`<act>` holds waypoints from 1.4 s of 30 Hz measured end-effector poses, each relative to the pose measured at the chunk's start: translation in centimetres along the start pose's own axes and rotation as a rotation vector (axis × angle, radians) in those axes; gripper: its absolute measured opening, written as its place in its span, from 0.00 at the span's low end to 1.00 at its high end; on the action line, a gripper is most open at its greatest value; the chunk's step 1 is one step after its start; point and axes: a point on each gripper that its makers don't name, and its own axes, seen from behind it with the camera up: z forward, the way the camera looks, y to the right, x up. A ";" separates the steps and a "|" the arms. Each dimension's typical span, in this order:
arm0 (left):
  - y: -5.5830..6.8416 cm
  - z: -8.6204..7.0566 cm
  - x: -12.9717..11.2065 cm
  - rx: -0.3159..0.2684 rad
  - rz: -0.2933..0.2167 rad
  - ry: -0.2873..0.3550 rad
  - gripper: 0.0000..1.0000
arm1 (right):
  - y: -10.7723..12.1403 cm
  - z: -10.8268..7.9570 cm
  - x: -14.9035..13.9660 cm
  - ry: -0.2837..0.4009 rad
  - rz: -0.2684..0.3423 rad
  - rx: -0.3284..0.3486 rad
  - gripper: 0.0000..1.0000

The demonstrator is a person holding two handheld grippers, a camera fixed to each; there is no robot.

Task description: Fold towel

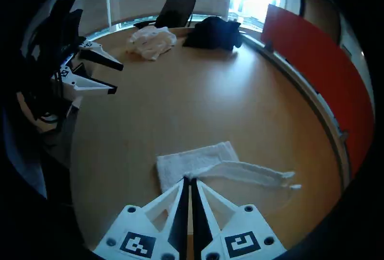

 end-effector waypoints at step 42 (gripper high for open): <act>-0.2 -0.1 -1.1 0.006 -0.021 -0.016 0.92 | -1.6 3.0 -1.2 -0.033 -0.003 0.055 0.70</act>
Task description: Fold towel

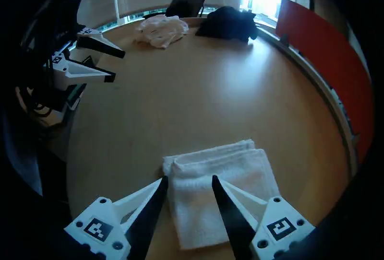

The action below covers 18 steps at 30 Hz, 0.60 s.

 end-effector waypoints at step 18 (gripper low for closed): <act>-0.4 0.0 -0.1 0.007 0.011 0.003 0.92 | 0.6 -4.0 -5.6 -0.026 0.109 -0.084 0.70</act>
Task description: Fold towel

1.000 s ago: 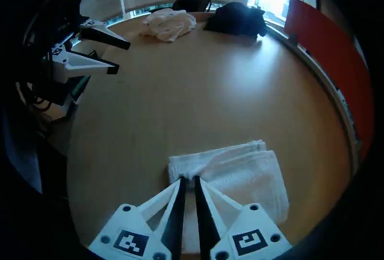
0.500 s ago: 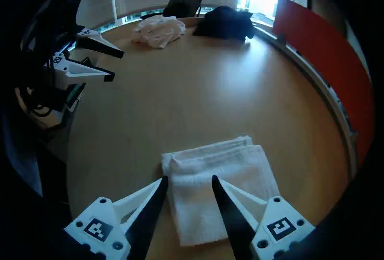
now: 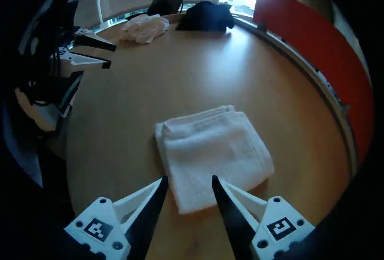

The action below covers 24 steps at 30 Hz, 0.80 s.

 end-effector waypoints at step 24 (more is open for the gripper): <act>-0.2 0.0 0.0 -0.003 0.002 0.002 0.92 | -1.3 -0.3 -4.9 -0.046 0.096 -0.035 0.69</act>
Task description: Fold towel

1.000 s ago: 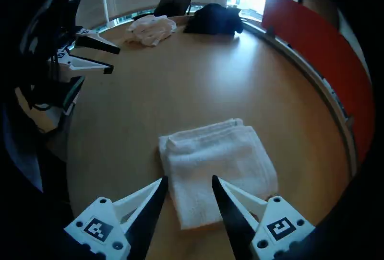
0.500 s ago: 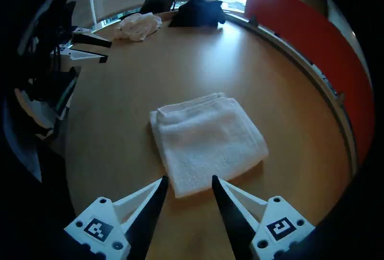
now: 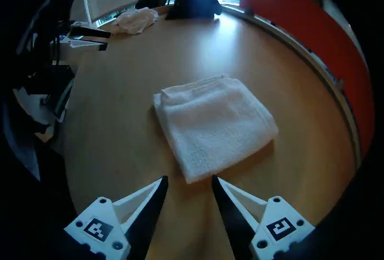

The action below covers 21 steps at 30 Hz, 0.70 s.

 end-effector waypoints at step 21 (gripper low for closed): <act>0.0 0.3 -0.3 -0.011 0.005 -0.008 0.92 | 0.2 1.5 -0.1 0.012 0.103 -0.047 0.23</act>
